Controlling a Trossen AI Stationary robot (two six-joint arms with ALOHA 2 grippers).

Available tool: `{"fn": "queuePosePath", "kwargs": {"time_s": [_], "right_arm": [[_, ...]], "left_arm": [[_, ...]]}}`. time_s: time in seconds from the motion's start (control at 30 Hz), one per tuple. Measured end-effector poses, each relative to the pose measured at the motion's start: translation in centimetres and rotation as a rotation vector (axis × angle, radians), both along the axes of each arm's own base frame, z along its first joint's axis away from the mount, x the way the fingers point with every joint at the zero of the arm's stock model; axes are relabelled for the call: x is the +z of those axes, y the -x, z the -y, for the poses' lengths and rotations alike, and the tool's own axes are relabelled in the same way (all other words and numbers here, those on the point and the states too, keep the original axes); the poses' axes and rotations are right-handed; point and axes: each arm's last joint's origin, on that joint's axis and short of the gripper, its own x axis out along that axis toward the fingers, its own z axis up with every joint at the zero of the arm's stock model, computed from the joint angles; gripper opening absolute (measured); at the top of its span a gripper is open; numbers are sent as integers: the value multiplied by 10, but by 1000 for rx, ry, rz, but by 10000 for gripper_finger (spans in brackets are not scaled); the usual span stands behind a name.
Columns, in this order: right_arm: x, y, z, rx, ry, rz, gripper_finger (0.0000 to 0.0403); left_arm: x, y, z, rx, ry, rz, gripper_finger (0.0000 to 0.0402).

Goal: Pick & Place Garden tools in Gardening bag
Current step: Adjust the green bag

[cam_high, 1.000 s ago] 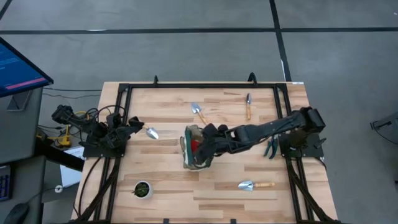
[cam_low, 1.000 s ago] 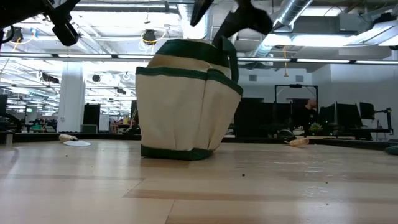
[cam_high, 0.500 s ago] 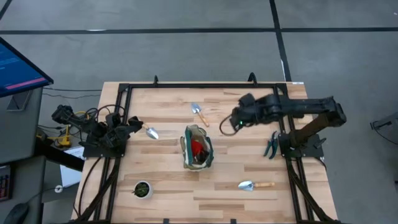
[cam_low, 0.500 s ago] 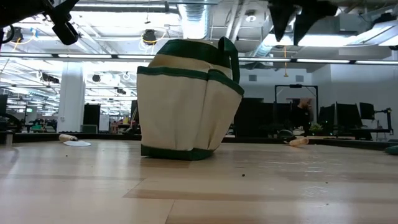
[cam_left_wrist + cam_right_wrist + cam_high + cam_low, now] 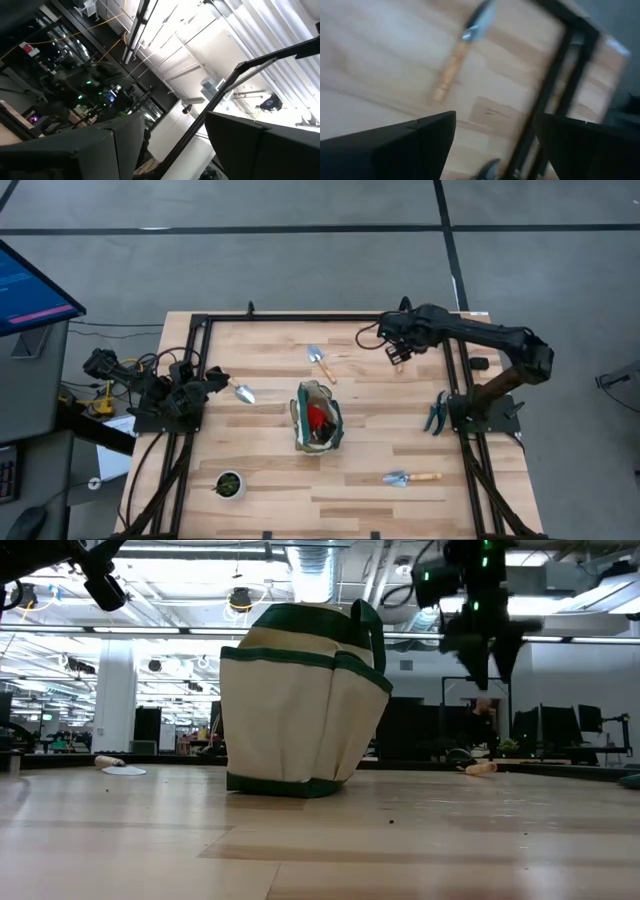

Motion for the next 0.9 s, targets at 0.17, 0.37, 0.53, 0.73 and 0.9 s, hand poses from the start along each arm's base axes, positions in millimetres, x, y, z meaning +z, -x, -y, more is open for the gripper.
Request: {"fn": "queuePosePath", "kwargs": {"time_s": [0.17, 0.37, 0.53, 0.73, 0.9], "right_arm": [[-33, 3, 15, 175, -70, 13, 260], [-47, 13, 35, 204, -123, 70, 260], [-55, 22, 55, 128, -108, 190, 260], [-59, 37, 46, 123, -218, 500, 260], [-39, 24, 0, 316, -266, 750, 260]], "left_arm": [[-1, 0, -2, 47, 31, -16, 200], [-1, 0, -4, 104, 69, -35, 200], [-2, 0, -5, 142, 123, -45, 200], [-2, 1, -8, 205, 173, -59, 200], [-3, 2, -10, 281, 222, -82, 200]]}}
